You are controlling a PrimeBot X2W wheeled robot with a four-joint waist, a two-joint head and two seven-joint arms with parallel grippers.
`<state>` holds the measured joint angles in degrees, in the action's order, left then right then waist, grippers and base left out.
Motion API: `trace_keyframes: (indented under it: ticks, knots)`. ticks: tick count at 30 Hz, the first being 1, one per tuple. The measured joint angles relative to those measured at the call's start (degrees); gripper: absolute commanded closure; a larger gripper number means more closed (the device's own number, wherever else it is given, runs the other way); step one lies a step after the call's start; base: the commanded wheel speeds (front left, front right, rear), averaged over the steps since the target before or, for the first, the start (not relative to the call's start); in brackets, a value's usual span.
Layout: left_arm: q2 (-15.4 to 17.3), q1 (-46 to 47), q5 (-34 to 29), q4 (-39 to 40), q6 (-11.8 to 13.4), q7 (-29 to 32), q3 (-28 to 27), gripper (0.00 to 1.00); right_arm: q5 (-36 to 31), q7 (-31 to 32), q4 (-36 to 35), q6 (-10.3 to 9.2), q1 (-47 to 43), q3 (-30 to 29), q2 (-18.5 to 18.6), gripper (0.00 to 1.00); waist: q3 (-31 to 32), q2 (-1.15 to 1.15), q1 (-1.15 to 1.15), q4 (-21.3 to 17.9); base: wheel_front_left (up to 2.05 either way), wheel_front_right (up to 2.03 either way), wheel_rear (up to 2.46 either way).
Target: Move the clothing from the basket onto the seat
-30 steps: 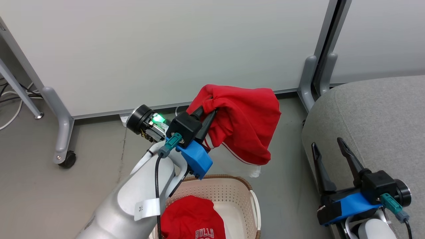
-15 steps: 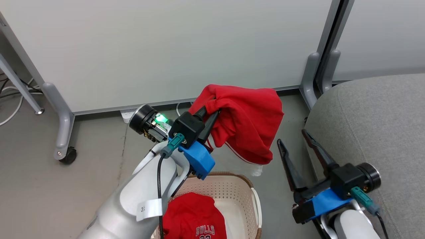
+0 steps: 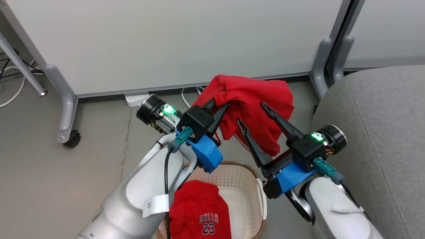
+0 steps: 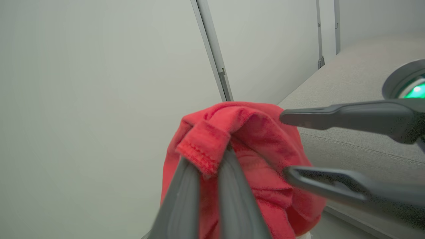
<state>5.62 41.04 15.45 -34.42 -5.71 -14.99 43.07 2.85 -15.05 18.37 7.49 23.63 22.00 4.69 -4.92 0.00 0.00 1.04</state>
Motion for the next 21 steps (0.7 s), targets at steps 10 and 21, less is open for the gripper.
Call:
trace_keyframes:
  ticks: [10, 21]
  knots:
    - [-1.04, 1.66, -0.85, 0.56, -0.40, 0.00, 0.46, 1.00, -1.22, 0.00, 7.68, 0.00, 7.67, 1.66, -0.59, 0.00, -2.46, 0.00, 0.00, 1.88, 0.00, 0.00, 0.00]
    - [-1.63, 2.65, -1.40, 1.11, -0.56, 0.01, 0.38, 1.00, -2.94, 0.00, 14.71, 0.00, 12.11, 1.40, -1.42, 0.77, -4.29, 0.00, 0.01, 2.28, 0.00, 0.00, 0.00]
